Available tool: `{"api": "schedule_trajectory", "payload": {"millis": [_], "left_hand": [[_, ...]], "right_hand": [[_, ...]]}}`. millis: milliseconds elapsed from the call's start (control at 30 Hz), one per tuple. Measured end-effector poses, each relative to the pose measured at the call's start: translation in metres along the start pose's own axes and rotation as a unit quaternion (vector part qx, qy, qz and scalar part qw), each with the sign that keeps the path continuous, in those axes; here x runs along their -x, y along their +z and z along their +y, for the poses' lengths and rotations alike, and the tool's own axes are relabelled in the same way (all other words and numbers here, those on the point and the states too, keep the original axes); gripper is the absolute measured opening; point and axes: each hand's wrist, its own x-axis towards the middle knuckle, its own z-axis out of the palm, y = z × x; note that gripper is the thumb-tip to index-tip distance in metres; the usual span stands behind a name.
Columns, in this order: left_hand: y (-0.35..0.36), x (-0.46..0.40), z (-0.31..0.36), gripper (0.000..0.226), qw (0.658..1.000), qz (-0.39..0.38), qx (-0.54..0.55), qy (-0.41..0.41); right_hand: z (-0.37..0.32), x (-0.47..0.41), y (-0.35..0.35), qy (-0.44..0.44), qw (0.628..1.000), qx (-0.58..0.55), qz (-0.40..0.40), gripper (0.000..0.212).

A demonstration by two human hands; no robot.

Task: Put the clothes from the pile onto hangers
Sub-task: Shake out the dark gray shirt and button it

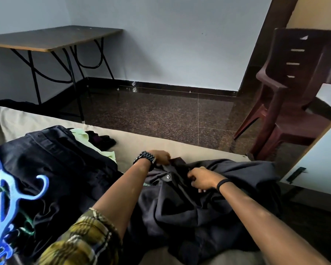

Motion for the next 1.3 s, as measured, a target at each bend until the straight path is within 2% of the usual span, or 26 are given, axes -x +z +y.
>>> {"api": "schedule_trajectory", "payload": {"millis": [67,133,200,233,367,433,500,567,733,833,900,933,1000,1067,1133,1200,1300], "left_hand": [[0.004,0.002,-0.001,0.036,0.999,-0.017,-0.02,0.017],[0.004,0.008,-0.002,0.026,0.998,0.029,0.011,0.053],[0.001,0.015,-0.004,0.015,0.993,0.077,0.04,0.082],[-0.001,0.018,-0.006,0.012,0.991,0.086,0.054,0.087],[-0.016,0.031,0.003,0.025,0.989,0.062,0.083,0.109],[-0.027,0.037,0.014,0.024,0.988,0.05,0.077,0.125],[-0.038,0.044,0.026,0.02,0.987,0.061,0.037,0.145],[-0.052,0.053,0.038,0.016,0.978,0.123,-0.009,0.167],[-0.095,0.081,0.068,0.023,0.93,0.286,-0.03,0.229],[-0.124,0.098,0.089,0.029,0.906,0.343,-0.078,0.237],[-0.142,0.111,0.101,0.03,0.861,0.395,-0.166,0.273],[-0.149,0.117,0.105,0.033,0.822,0.419,-0.225,0.314],[-0.164,0.129,0.112,0.044,0.739,0.433,-0.356,0.375],[-0.182,0.141,0.124,0.045,0.686,0.424,-0.457,0.375],[-0.2,0.156,0.144,0.038,0.697,0.43,-0.458,0.346],[-0.217,0.173,0.168,0.036,0.735,0.451,-0.404,0.304],[-0.241,0.192,0.198,0.038,0.754,0.482,-0.354,0.272]], "right_hand": [[0.013,-0.003,0.0,-0.035,0.988,-0.022,0.148,0.031],[0.026,-0.009,-0.002,-0.078,0.949,-0.007,0.304,0.028],[0.032,-0.014,-0.007,-0.104,0.926,-0.017,0.364,0.033],[0.03,-0.014,-0.01,-0.114,0.929,-0.036,0.35,0.038],[0.013,-0.01,-0.018,-0.147,0.966,-0.079,0.195,0.059],[0.007,-0.01,-0.023,-0.14,0.975,-0.048,0.165,0.058],[0.002,-0.006,-0.036,-0.123,0.976,-0.053,0.169,0.047],[0.0,0.003,-0.053,-0.101,0.974,-0.083,0.186,0.038],[-0.003,0.036,-0.103,-0.091,0.965,-0.153,0.193,0.038],[-0.008,0.066,-0.137,-0.108,0.963,-0.123,0.213,0.035],[-0.009,0.085,-0.159,-0.105,0.96,-0.082,0.247,0.032],[-0.008,0.091,-0.168,-0.097,0.952,-0.058,0.283,0.028],[-0.006,0.108,-0.188,-0.089,0.92,-0.032,0.38,0.017],[-0.008,0.129,-0.21,-0.065,0.887,0.014,0.457,0.016],[-0.016,0.149,-0.23,-0.028,0.858,0.093,0.504,0.009],[-0.025,0.165,-0.248,0.007,0.83,0.157,0.535,0.013],[-0.037,0.189,-0.275,0.039,0.812,0.165,0.558,0.02]]}}
